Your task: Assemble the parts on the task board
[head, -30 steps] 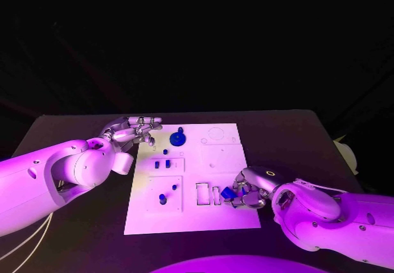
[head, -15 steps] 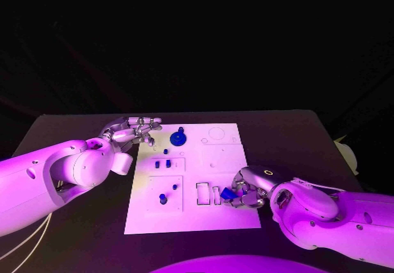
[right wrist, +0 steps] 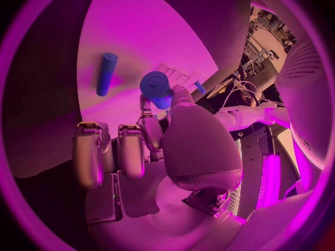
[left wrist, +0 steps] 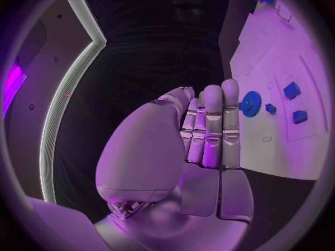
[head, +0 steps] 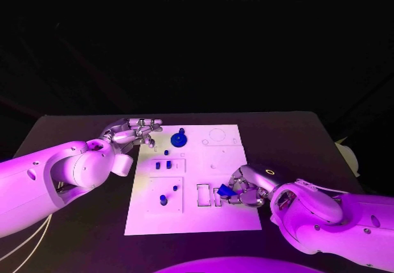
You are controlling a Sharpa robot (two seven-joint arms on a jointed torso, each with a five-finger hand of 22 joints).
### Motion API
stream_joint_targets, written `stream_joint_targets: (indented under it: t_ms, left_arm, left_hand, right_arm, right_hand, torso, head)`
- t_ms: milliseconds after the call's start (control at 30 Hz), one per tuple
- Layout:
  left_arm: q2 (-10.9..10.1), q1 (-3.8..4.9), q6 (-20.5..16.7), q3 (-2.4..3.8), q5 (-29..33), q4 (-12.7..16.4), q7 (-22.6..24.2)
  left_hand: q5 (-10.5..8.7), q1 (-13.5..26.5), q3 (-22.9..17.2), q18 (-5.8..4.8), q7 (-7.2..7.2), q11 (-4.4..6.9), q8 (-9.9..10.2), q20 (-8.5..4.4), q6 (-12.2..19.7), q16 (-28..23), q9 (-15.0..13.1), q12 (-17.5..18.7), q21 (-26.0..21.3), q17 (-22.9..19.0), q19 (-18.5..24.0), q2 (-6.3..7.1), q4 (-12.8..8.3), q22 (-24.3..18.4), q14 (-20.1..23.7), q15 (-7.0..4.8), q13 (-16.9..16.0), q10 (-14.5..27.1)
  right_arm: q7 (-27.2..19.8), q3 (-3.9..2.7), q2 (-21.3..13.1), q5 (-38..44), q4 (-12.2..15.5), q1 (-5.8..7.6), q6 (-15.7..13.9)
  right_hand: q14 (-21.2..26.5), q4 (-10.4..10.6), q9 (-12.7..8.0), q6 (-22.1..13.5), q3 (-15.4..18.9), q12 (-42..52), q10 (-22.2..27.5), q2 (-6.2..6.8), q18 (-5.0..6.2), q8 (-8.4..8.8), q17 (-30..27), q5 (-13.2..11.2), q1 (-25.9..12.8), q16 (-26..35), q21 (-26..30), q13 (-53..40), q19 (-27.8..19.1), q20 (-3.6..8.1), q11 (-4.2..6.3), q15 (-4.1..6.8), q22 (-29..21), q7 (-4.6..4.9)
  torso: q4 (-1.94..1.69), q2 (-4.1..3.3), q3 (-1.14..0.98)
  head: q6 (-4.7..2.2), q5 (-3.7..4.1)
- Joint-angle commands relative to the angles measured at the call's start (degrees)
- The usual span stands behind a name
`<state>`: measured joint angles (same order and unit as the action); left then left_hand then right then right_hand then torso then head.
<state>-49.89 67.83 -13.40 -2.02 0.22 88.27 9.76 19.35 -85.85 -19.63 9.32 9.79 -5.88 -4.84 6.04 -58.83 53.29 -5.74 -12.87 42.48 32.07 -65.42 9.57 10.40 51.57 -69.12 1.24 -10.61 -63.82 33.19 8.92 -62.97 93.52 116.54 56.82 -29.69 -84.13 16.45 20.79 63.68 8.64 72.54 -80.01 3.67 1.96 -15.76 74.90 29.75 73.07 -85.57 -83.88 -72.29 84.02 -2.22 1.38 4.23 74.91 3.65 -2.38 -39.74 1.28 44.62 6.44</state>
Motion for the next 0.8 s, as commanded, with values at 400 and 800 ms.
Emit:
stream_joint_targets:
  t_ms: [400, 800]
  left_arm:
    - [0.28, 0.01, 1.56, 0.04, 0.22, 0.29, 0.11]
    - [0.31, 0.01, 1.63, 0.04, 0.22, 0.47, 0.17]
  left_hand:
    - [0.01, 0.36, 0.16, 1.04, 0.29, 0.03, -0.19, 0.11, 0.01, 0.24, 0.07, -0.27, -0.37, -0.13, 0.13, -0.53, 0.00, -0.08, 0.35, -0.05, -0.08, 0.65]
    - [0.18, -0.10, -0.12, 1.06, 0.26, 0.06, -0.25, 0.09, 0.02, 0.26, 0.09, -0.40, -0.41, -0.21, 0.13, -0.83, -0.28, -0.11, 0.45, -0.10, -0.11, 0.75]
  right_arm:
    - [0.06, -0.05, 3.68, -4.65, -0.60, 1.22, -1.18]
    - [0.04, -0.06, 8.13, -7.66, -3.70, 1.09, 3.37]
  right_hand:
    - [-4.53, 0.33, 0.77, 1.38, 0.61, 1.44, -1.26, -1.80, -0.92, -0.98, 8.33, 0.69, -1.52, -0.74, -1.16, -1.40, 4.14, 0.56, 0.08, 0.62, 13.74, -1.06]
    - [-4.69, 0.36, 1.96, 2.23, 2.60, 4.52, -3.25, -3.58, -1.05, -2.47, 9.25, -1.49, -6.33, -1.27, -1.85, -4.88, 4.35, 0.89, 0.58, 1.00, 13.91, -1.69]
  torso:
    - [-0.07, -0.10, 0.01]
    - [-0.06, -0.06, 0.04]
  head:
    - [-0.14, -0.03]
    - [0.02, -0.09]
